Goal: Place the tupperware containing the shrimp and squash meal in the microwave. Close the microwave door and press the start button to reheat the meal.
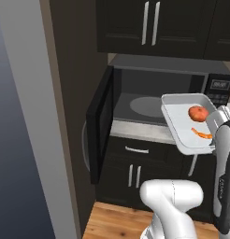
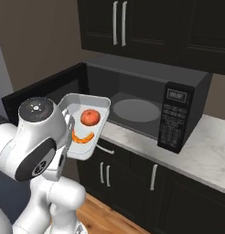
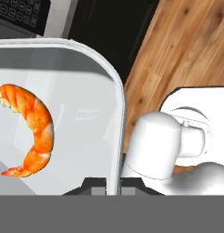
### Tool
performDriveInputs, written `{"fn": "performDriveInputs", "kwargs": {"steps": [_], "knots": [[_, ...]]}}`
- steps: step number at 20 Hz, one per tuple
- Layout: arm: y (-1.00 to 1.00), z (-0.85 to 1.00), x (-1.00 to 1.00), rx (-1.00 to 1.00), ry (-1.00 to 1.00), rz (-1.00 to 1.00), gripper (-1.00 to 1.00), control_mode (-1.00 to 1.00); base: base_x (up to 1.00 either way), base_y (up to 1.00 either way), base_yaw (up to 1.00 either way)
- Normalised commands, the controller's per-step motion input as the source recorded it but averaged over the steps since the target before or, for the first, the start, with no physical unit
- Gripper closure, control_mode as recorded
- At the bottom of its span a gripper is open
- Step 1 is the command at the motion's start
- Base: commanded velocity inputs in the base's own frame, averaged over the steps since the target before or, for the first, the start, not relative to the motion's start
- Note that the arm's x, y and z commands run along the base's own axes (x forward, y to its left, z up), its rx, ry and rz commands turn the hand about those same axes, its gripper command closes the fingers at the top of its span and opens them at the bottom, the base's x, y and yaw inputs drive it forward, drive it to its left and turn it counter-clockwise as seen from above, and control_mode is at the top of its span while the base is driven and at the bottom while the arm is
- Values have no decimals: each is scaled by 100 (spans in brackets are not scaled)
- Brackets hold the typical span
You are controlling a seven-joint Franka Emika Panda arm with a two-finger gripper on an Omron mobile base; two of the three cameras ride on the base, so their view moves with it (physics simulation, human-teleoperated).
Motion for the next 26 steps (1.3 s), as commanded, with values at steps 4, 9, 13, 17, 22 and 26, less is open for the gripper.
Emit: {"fn": "performDriveInputs", "kwargs": {"steps": [4, 9, 13, 17, 22, 26], "knots": [[-17, -3, 55, 0, 9, 0, 100, -100, 0, 0, 0], [-1, -28, 48, 0, 7, -2, 100, -100, 0, 0, 0], [0, -39, 50, 0, 1, -3, 100, -100, 0, 0, 0], [0, -39, 52, 0, 0, 0, 100, -100, 0, 0, 0], [-2, -38, 31, 0, -6, 1, 100, -100, 0, 0, 0], [-23, -16, 8, 0, -7, 6, 100, -100, 0, 0, 0]]}}
